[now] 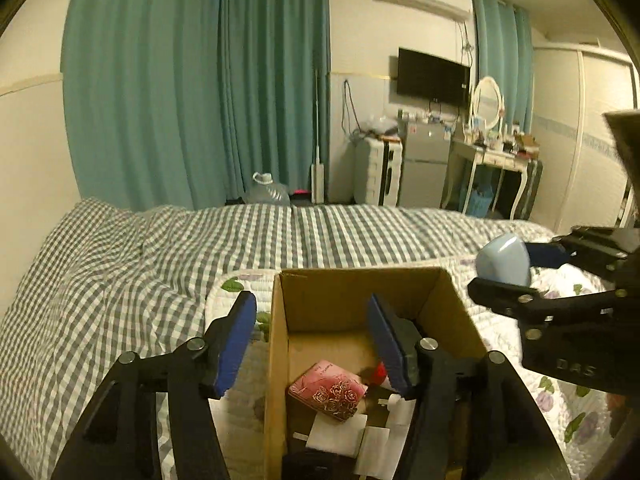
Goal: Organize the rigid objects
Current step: 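Open the right tool to drop the earbud case into the box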
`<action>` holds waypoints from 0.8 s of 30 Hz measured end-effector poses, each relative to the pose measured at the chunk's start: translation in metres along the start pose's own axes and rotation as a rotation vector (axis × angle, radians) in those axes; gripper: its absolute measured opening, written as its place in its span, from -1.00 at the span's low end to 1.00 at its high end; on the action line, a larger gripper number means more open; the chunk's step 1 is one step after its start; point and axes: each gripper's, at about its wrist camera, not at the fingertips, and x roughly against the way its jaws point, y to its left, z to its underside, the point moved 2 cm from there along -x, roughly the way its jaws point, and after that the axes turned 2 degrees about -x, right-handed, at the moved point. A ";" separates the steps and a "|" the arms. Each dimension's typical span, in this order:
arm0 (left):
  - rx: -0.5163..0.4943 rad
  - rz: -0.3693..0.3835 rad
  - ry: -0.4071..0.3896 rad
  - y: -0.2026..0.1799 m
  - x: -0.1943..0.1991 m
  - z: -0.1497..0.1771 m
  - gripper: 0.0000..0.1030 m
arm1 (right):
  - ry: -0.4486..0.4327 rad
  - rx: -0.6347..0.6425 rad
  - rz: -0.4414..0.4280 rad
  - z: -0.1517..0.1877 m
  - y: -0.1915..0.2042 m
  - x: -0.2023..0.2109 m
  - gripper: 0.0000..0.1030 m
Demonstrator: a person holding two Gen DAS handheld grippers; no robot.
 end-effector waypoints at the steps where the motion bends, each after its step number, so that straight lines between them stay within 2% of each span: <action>1: -0.001 -0.002 -0.004 0.000 0.002 0.000 0.21 | 0.002 0.000 -0.001 -0.001 0.002 0.000 -0.03; 4: 0.012 -0.026 -0.023 0.004 0.006 0.001 0.31 | 0.007 -0.008 -0.007 -0.005 0.008 -0.005 -0.03; 17: 0.076 -0.100 0.015 0.029 -0.007 0.015 0.31 | 0.112 -0.071 -0.026 -0.003 0.037 -0.080 -0.02; 22: 0.094 -0.108 -0.012 0.031 -0.002 0.014 0.31 | 0.128 -0.102 -0.025 -0.001 0.040 -0.096 -0.02; 24: 0.094 -0.102 -0.017 0.031 0.000 0.013 0.32 | 0.128 -0.113 -0.027 0.000 0.039 -0.097 0.11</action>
